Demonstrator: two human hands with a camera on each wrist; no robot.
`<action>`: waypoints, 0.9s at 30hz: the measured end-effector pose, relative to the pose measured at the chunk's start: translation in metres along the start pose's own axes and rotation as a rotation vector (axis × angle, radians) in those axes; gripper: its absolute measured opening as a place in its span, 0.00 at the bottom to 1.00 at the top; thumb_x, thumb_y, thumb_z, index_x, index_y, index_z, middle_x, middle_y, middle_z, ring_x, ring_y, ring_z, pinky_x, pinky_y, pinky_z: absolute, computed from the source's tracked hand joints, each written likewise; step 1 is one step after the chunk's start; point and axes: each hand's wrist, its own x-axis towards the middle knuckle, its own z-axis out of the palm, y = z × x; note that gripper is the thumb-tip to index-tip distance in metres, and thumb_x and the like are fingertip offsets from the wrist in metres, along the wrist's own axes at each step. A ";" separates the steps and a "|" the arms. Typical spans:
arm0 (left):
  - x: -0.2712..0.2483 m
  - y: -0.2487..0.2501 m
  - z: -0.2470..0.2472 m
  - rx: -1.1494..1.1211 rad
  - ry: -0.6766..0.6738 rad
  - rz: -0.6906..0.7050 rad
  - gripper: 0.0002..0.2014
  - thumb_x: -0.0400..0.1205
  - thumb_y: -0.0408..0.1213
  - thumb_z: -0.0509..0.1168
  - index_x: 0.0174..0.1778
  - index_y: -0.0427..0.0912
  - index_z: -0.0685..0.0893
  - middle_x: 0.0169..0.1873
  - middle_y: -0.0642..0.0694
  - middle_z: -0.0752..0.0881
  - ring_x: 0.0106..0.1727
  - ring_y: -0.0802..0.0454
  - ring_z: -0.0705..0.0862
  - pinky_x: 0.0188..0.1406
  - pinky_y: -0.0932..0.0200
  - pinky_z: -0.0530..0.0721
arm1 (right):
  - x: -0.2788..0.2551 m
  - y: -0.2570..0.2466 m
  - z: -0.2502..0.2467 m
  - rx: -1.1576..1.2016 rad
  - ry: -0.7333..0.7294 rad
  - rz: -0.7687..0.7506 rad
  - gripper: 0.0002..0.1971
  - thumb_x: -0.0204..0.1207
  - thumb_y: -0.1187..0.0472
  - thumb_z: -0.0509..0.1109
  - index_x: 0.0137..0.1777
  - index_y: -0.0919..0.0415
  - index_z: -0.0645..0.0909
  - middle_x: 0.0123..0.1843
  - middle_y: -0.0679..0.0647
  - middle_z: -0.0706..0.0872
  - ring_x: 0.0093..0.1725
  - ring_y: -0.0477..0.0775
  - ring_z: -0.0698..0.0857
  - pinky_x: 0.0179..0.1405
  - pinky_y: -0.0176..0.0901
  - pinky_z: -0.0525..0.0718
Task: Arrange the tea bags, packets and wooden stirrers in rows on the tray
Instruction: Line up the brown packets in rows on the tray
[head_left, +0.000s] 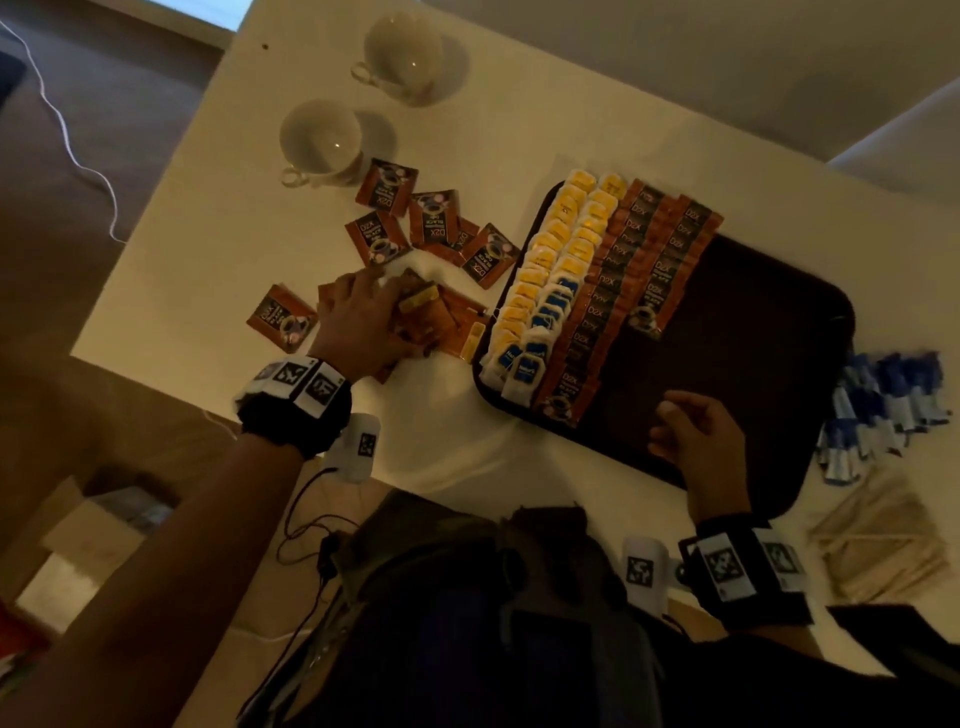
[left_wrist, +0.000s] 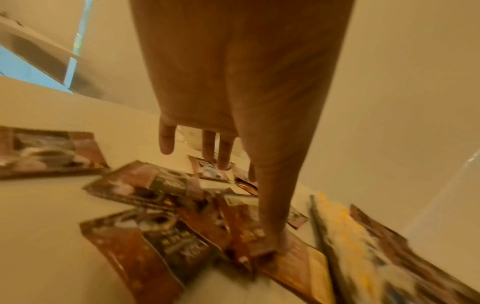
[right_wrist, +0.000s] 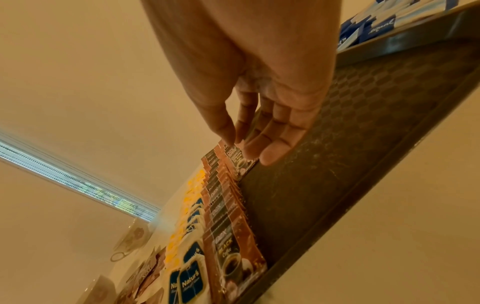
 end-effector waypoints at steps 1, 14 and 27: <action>0.000 0.006 0.003 -0.017 -0.013 0.035 0.45 0.69 0.55 0.75 0.79 0.55 0.60 0.78 0.41 0.58 0.78 0.34 0.54 0.74 0.31 0.57 | -0.001 0.001 -0.001 0.006 0.005 0.008 0.07 0.80 0.64 0.67 0.56 0.58 0.79 0.45 0.51 0.82 0.37 0.47 0.82 0.37 0.40 0.83; 0.019 0.049 0.021 0.265 -0.066 0.142 0.33 0.78 0.50 0.66 0.78 0.56 0.61 0.77 0.38 0.61 0.76 0.31 0.59 0.63 0.29 0.71 | -0.009 0.006 -0.001 0.024 0.010 0.031 0.08 0.80 0.63 0.66 0.58 0.60 0.79 0.46 0.51 0.82 0.38 0.47 0.82 0.37 0.39 0.82; 0.033 0.046 -0.035 -0.685 0.164 -0.030 0.14 0.79 0.27 0.65 0.60 0.36 0.82 0.54 0.38 0.86 0.57 0.44 0.84 0.57 0.57 0.80 | 0.001 -0.028 0.007 -0.019 -0.044 -0.075 0.08 0.81 0.61 0.65 0.58 0.58 0.78 0.52 0.52 0.83 0.41 0.44 0.83 0.40 0.37 0.84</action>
